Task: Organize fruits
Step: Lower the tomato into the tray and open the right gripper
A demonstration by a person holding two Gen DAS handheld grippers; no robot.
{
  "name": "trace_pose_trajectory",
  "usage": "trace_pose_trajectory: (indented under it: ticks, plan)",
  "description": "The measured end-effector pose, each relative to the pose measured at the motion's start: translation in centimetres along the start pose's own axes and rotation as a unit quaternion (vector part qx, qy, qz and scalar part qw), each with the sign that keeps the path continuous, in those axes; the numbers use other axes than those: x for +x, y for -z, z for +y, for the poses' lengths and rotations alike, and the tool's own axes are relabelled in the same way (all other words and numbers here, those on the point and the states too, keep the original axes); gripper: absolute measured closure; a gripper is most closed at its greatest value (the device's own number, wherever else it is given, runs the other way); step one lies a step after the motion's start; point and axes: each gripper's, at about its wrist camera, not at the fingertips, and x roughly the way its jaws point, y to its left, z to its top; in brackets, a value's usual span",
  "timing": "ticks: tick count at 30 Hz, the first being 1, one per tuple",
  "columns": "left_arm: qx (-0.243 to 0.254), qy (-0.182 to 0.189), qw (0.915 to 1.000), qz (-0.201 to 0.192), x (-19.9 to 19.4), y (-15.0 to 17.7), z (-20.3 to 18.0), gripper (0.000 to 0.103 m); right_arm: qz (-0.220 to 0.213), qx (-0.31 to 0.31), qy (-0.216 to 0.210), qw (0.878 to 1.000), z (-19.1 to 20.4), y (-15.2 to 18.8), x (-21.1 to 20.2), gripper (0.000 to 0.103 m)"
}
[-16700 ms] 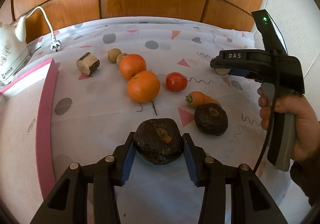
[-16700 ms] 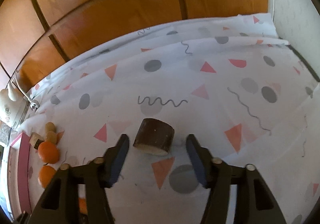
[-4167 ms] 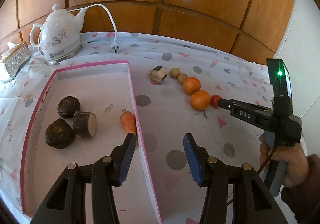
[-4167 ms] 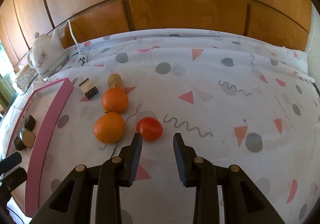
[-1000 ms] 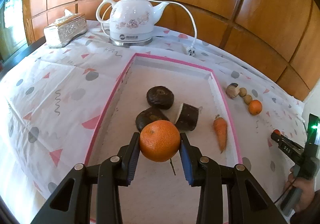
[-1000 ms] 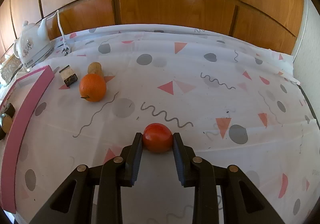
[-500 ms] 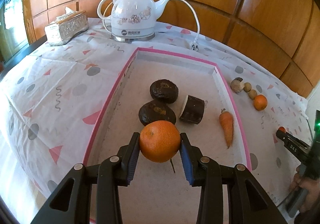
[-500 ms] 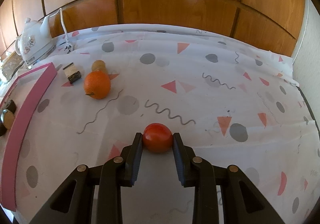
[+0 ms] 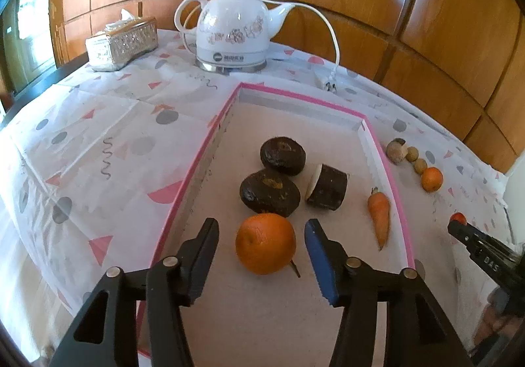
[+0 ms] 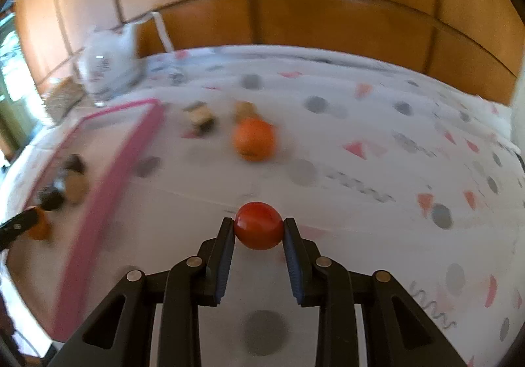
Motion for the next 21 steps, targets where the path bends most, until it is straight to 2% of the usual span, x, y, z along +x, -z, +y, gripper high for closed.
trace_pose_trajectory:
  ticks: [8, 12, 16, 21]
  plan:
    - [-0.012, -0.004, 0.9998, -0.018, -1.1, -0.4, 1.0, 0.047, -0.017, -0.066, -0.112, 0.991, 7.6, -1.8, -2.1, 0.073]
    - [-0.018, -0.009, 0.9996, -0.021, -1.2, -0.4, 1.6, 0.047, -0.009, -0.102, -0.143, 0.984, 11.3, -1.6, -2.1, 0.073]
    - [-0.02, -0.011, 0.9996, -0.018, -1.1, -0.2, 1.7, 0.047, 0.006, -0.123, -0.152, 0.981, 13.6, -1.3, -1.1, 0.073]
    - [-0.015, -0.008, 0.9997, -0.017, -1.2, -0.1, 1.4, 0.047, 0.014, -0.131, -0.153, 0.979, 14.4, -1.2, -0.4, 0.073]
